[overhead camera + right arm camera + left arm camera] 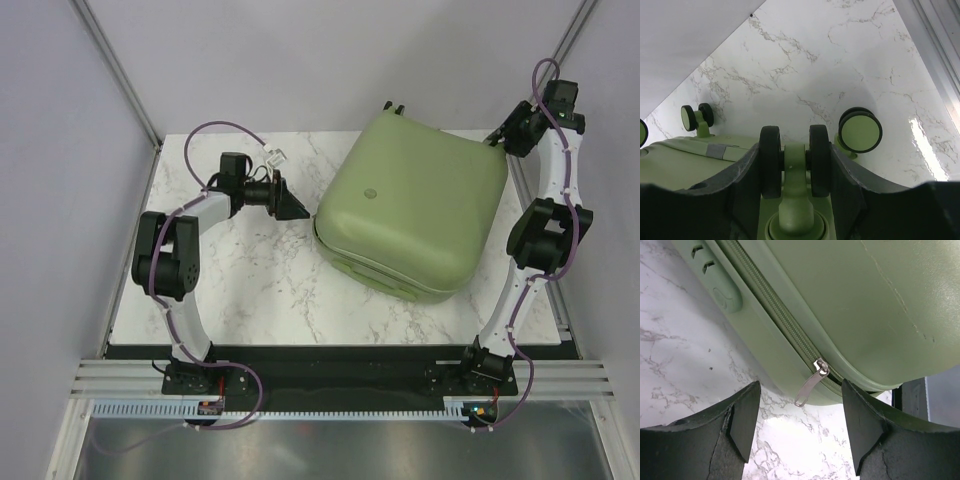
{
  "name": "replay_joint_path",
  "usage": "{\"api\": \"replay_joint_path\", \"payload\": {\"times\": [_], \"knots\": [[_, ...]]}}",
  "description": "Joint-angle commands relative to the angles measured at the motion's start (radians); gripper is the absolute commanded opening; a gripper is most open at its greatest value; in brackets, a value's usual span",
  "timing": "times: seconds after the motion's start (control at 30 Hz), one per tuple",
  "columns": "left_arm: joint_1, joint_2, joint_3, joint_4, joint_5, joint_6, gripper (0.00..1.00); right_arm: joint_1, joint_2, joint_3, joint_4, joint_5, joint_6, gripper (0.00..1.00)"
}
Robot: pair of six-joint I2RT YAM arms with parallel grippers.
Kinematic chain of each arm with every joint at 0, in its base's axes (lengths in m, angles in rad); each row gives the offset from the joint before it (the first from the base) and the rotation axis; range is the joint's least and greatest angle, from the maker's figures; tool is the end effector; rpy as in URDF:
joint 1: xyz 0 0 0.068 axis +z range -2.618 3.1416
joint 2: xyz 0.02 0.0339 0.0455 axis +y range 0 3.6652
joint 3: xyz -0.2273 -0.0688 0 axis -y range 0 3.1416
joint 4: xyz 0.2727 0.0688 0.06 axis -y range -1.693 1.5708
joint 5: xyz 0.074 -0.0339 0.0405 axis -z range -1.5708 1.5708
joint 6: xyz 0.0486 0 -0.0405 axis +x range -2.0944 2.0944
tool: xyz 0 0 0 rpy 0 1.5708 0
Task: Pack the luggage
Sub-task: Zip the luggage at the center of the board.
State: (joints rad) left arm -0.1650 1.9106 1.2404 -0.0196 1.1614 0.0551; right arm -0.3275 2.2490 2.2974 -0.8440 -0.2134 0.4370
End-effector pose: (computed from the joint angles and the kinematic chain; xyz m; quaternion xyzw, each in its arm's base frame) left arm 0.4057 -0.1128 0.1460 0.3156 0.7260 -0.5151 0.3287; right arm 0.4929 -0.1566 0.2768 0.3060 0.8691 0.1190 0.3699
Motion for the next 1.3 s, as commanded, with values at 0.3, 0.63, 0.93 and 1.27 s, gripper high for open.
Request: {"api": "replay_joint_path", "payload": {"times": [0.3, 0.63, 0.93, 1.27], "knots": [[-0.039, 0.08, 0.034, 0.122, 0.127, -0.073, 0.72, -0.008, 0.037, -0.015, 0.123, 0.046, -0.017, 0.0], [-0.076, 0.055, -0.057, 0.2, 0.153, -0.179, 0.64, -0.013, 0.052, -0.013, 0.125, 0.029, -0.017, 0.0], [-0.073, 0.033, -0.071, 0.204, 0.155, -0.199, 0.48, -0.019, 0.046, -0.023, 0.126, 0.034, -0.017, 0.0], [-0.068, 0.007, -0.096, 0.202, 0.164, -0.209, 0.02, -0.019, 0.046, -0.027, 0.128, 0.032, 0.0, 0.0]]}}
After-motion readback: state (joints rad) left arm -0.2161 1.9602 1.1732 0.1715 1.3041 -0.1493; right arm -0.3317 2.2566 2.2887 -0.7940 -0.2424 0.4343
